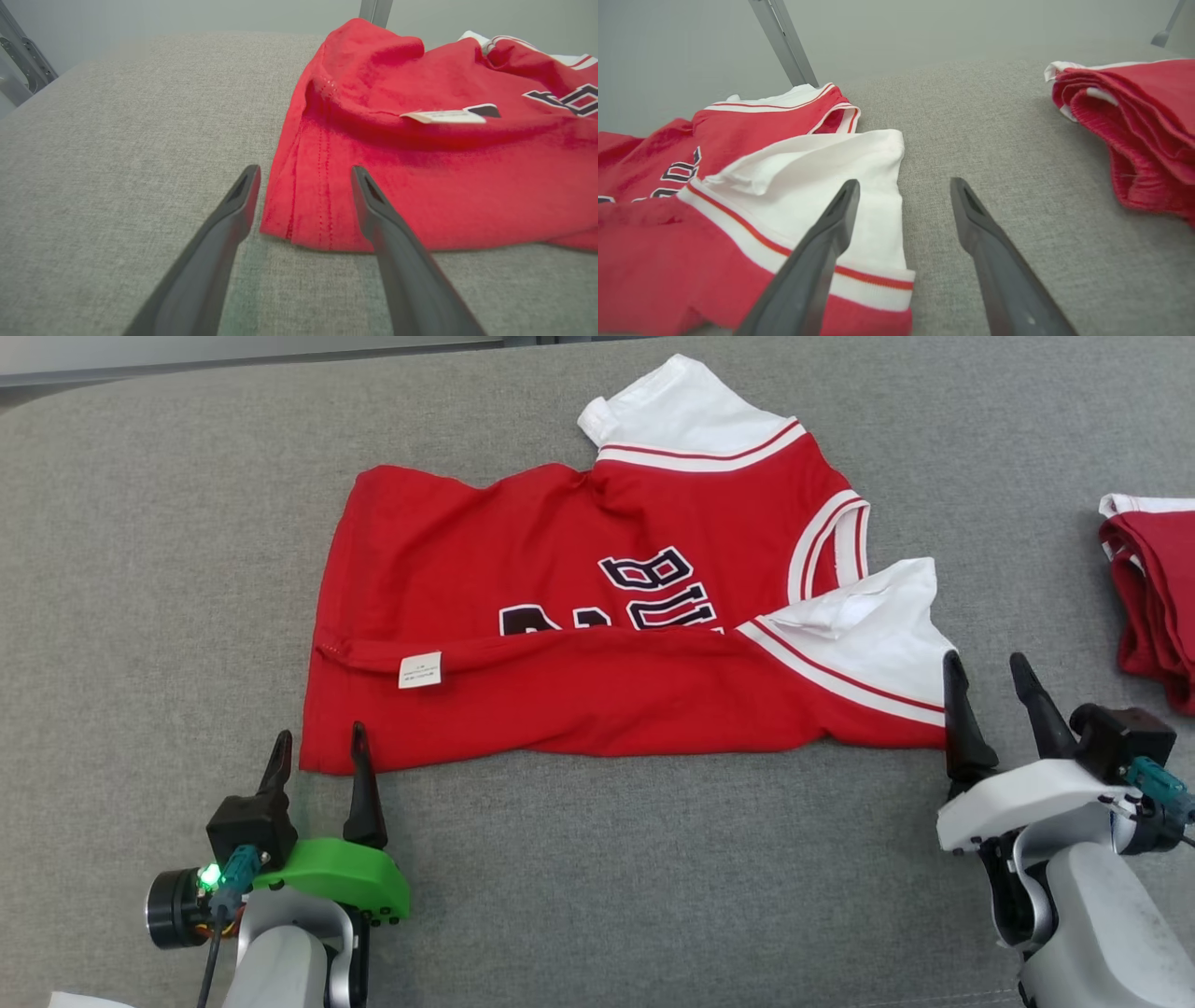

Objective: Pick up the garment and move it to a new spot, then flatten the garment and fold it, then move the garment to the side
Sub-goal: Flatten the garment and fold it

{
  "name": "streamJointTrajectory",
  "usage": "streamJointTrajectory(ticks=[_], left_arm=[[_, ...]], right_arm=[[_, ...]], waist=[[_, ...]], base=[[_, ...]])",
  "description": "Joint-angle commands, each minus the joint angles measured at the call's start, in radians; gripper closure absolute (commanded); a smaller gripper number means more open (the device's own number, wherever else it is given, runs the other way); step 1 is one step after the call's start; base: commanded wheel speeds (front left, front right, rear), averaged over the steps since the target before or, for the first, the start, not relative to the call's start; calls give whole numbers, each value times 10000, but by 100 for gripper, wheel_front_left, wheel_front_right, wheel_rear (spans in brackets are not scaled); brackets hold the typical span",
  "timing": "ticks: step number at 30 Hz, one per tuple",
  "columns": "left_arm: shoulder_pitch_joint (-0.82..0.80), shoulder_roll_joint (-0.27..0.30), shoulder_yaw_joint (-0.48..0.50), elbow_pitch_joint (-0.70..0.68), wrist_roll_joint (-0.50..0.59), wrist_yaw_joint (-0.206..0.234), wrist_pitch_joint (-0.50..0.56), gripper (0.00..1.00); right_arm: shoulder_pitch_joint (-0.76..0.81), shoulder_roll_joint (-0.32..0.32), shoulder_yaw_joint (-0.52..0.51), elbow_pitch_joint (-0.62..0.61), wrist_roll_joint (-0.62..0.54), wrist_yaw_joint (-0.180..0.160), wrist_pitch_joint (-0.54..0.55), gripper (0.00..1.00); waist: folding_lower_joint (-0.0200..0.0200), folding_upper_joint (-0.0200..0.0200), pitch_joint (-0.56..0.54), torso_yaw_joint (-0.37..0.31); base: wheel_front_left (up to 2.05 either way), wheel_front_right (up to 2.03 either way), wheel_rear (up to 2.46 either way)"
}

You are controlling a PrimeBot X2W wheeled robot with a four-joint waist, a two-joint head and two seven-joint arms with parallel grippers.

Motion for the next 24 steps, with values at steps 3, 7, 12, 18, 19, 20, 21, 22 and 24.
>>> streamJointTrajectory(ticks=[3, 7, 12, 18, 19, 20, 21, 22, 24], left_arm=[[183, 62, -30, -29, -157, 104, 6, 0], [102, 62, -53, 45, -162, 105, 6, 0], [-40, 62, -105, 67, -177, 121, 6, 0], [-122, 60, -111, 112, -227, 116, 6, 0], [-132, 62, -107, 116, -235, 125, 6, 0], [-131, 62, -99, 122, -234, 132, 5, 0], [-127, 62, -100, 143, -256, 126, 5, 0], [-130, 60, -98, 163, -276, 111, 5, 0], [-138, 62, -94, 211, -334, 80, 5, 0]], right_arm=[[478, -127, 263, -58, 219, -16, -24, 0], [613, -203, 491, 134, 355, -16, -24, 0], [514, -286, 883, 500, 530, -16, -24, 0], [427, -464, 1603, 1220, 759, -16, 7, 55], [418, -508, 1764, 1335, 765, -16, 13, 86], [393, -533, 1851, 1396, 815, -16, 14, 97], [360, -562, 1898, 1433, 856, -16, 14, 100], [334, -609, 1936, 1472, 870, -19, 14, 100], [281, -716, 1981, 1470, 905, -22, 14, 100]], waist=[[0, 0, -36, -71], [0, 0, -17, -89], [0, 0, 37, -14], [0, 0, 99, 49], [0, 0, 105, 55], [0, 0, 109, 53], [0, 0, 113, 50], [0, 0, 117, 47], [0, 0, 121, 33]], base=[[0, 0, 0], [0, 0, 0], [0, 0, 0], [0, 0, 0], [0, 0, 0], [0, 0, 0], [0, 0, 0], [0, 0, 0], [0, 0, 0]])
